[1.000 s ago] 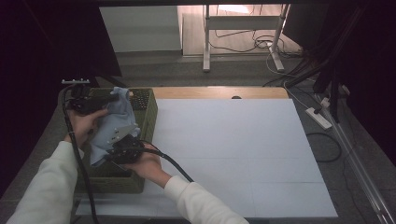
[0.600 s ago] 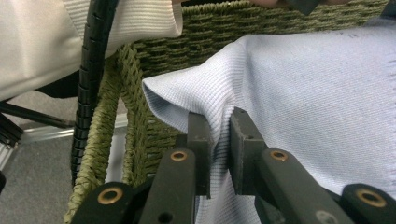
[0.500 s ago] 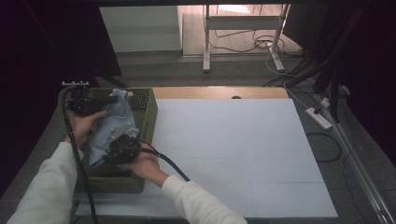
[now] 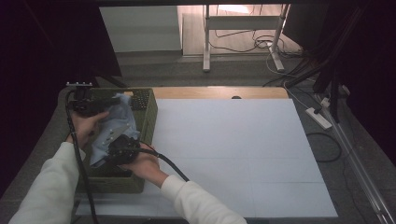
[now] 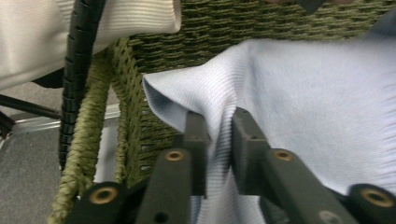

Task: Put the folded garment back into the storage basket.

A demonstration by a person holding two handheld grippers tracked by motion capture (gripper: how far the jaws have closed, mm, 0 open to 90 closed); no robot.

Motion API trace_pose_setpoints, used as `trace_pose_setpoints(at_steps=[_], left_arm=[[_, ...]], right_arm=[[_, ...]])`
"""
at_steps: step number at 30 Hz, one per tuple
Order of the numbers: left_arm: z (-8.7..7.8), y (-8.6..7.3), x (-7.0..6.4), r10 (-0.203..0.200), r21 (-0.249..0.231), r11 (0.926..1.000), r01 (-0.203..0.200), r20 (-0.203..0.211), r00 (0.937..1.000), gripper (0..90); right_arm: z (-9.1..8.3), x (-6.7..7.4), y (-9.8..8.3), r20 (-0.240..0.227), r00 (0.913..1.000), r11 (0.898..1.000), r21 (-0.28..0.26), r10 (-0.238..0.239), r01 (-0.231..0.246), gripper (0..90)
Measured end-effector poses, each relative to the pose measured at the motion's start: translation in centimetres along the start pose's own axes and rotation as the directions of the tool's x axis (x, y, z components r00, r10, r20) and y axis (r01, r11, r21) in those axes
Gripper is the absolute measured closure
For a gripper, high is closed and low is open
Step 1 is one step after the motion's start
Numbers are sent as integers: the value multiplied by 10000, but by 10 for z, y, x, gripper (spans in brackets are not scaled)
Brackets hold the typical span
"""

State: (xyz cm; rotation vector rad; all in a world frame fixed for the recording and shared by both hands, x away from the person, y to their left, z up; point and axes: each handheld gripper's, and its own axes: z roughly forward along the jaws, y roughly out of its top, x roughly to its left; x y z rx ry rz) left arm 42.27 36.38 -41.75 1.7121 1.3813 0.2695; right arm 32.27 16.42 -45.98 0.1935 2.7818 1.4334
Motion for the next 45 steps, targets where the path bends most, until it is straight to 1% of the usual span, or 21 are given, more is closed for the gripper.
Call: trace_pose_setpoints(at_steps=[1, 3, 5, 6, 8, 9, 11, 12, 13, 14, 15, 17, 20, 26, 28, 32, 33, 34, 39, 40, 45], left_arm=[[0, 0, 0, 0, 0, 10000, 0, 0, 10000, 297], [-3, 2, 1, -161, -165, 9997, 157, -206, 9997, 272], [-6, 2, 1, -176, -275, 9995, 172, -129, 9998, 269], [-7, 2, 1, -165, -282, 9995, 162, -111, 9998, 279], [-7, 1, 1, -168, -282, 9995, 165, -87, 9998, 281], [-8, 1, 1, -123, -261, 9996, 125, 75, 9999, 287], [-9, 1, 1, -97, -244, 9997, 100, 116, 9999, 298], [-10, 0, 0, -54, -241, 9997, 61, 317, 9995, 309], [-10, 0, 0, -54, -241, 9997, 61, 317, 9995, 313], [-11, 0, -1, 72, -246, 9997, -61, 439, 9990, 319], [-11, 0, -1, 72, -246, 9997, -61, 439, 9990, 326], [-13, 0, -2, 136, -263, 9996, -122, 535, 9985, 335], [-14, -1, -6, 268, -270, 9993, -252, 600, 9978, 346], [-16, -7, -13, 340, -214, 9992, -324, 822, 9960, 359], [-17, -9, -17, 428, -131, 9990, -418, 843, 9955, 360], [-19, -12, -22, 512, -196, 9986, -495, 958, 9941, 363], [-20, -13, -24, 551, -186, 9984, -536, 940, 9940, 363], [-20, -16, -26, 554, -164, 9984, -541, 961, 9938, 364], [-21, -21, -30, 567, -219, 9983, -546, 1065, 9927, 368], [-21, -23, -32, 639, -206, 9979, -620, 1102, 9918, 368], [-23, -30, -39, 755, -269, 9970, -727, 1238, 9894, 373]], right_arm=[[0, 0, 0, 114, 9999, 10000, -48, 49, -48, 640], [-2, -1, 0, 183, 9997, 9999, -63, 143, -142, 592], [-4, -2, 0, 272, 9992, 9994, -177, 295, -290, 532], [-5, -2, 0, 278, 9990, 9991, -249, 352, -345, 520], [-6, -2, 1, 316, 9990, 9991, -294, 319, -309, 506], [-9, -2, 0, 339, 9989, 9985, -449, 325, -309, 495], [-11, -2, 0, 304, 9989, 9980, -526, 369, -353, 495], [-14, -3, -1, 259, 9989, 9971, -661, 395, -377, 495], [-17, -3, -1, 248, 9988, 9966, -717, 412, -393, 493], [-19, -3, -2, 238, 9988, 9962, -771, 431, -411, 493], [-19, -3, -2, 238, 9988, 9962, -771, 431, -411, 493], [-28, -4, -3, 282, 9988, 9942, -1014, 403, -373, 493], [-37, -5, -5, 225, 9985, 9928, -1104, 501, -473, 493], [-55, -9, -14, 209, 9973, 9911, -1149, 707, -679, 493], [-60, -11, -17, 185, 9967, 9901, -1173, 796, -769, 492], [-71, -13, -23, 227, 9958, 9898, -1140, 890, -858, 488], [-71, -13, -23, 227, 9958, 9898, -1140, 890, -858, 488], [-75, -15, -27, 241, 9954, 9895, -1137, 928, -895, 488], [-84, -17, -35, 331, 9936, 9877, -1171, 1077, -1032, 488], [-85, -18, -36, 312, 9934, 9876, -1164, 1100, -1057, 488], [-93, -21, -43, 363, 9923, 9869, -1147, 1187, -1138, 488]])
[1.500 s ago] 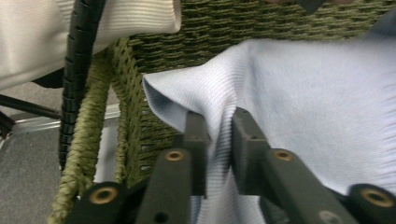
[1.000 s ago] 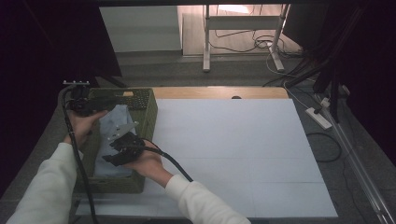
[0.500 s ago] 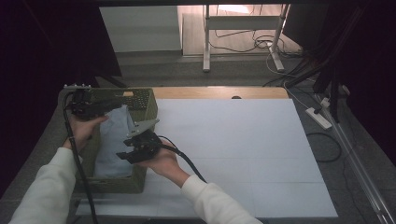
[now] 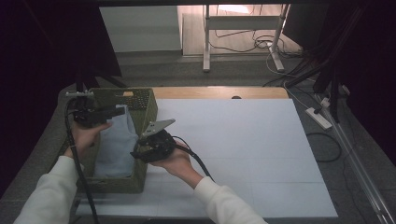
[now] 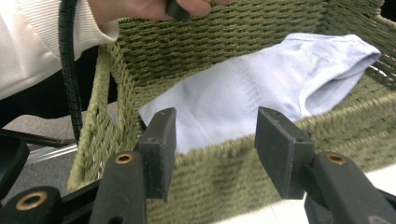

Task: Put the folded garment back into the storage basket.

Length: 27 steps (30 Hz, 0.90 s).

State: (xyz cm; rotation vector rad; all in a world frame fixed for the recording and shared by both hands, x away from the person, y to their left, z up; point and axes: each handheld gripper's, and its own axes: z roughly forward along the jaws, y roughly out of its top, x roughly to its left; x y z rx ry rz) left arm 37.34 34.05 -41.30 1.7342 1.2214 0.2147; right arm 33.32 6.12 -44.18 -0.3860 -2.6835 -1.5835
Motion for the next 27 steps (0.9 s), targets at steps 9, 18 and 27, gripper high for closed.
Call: trace_pose_setpoints(at_steps=[9, 18, 27], left_arm=[[0, -11, -17, 102, -61, 9999, -101, 198, 9998, 374], [0, -18, -36, 235, -41, 9997, -234, 480, 9986, 374], [3, -25, -48, 286, -153, 9995, -276, 670, 9973, 375]], right_arm=[[-18, -5, -12, 234, 9996, 9999, -18, 157, -156, 481], [-44, -9, -27, 559, 9979, 9994, -21, 342, -341, 481], [-68, -15, -41, 929, 9941, 9984, -44, 563, -561, 481]])
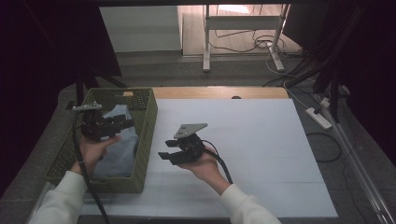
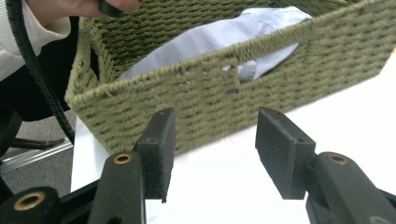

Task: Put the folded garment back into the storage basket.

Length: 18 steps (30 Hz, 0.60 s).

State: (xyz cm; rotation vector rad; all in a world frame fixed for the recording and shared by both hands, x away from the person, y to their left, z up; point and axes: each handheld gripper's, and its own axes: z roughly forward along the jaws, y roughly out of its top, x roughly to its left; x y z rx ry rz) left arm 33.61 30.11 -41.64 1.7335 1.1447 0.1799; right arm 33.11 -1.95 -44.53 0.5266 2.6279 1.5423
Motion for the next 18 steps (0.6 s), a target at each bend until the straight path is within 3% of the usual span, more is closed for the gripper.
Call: trace_pose_setpoints(at_steps=[18], left_arm=[[0, -19, -29, 188, -110, 9998, -183, 438, 9989, 379]], right_arm=[[-39, -14, -28, 502, 9980, 9993, 59, 377, -381, 480]])
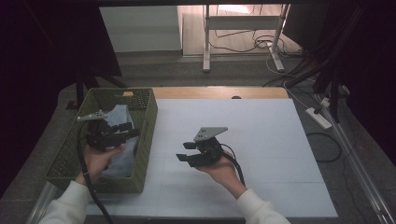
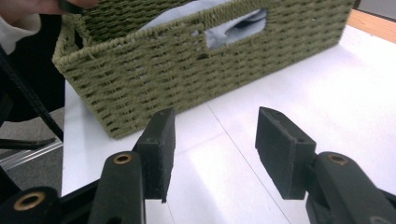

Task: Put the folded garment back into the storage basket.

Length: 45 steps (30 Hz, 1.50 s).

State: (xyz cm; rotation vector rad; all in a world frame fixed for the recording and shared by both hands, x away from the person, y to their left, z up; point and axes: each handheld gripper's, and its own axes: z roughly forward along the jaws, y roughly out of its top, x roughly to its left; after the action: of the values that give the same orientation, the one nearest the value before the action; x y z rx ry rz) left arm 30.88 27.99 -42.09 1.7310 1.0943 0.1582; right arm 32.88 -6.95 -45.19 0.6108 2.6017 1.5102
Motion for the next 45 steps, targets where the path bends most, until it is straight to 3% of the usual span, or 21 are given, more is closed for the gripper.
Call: trace_pose_setpoints(at_steps=[29, 38, 45], left_arm=[[4, -25, -37, 340, 391, 9986, -367, 674, 9971, 384], [7, -29, -47, 598, 457, 9970, -632, 712, 9957, 381], [7, -33, -50, 586, 438, 9971, -622, 786, 9952, 380]], right_arm=[[-76, -23, -44, 1039, 9934, 9988, -125, 488, -477, 477], [-105, -33, -69, 1549, 9845, 9965, -209, 828, -805, 475], [-125, -37, -83, 1917, 9767, 9953, -260, 970, -937, 470]])
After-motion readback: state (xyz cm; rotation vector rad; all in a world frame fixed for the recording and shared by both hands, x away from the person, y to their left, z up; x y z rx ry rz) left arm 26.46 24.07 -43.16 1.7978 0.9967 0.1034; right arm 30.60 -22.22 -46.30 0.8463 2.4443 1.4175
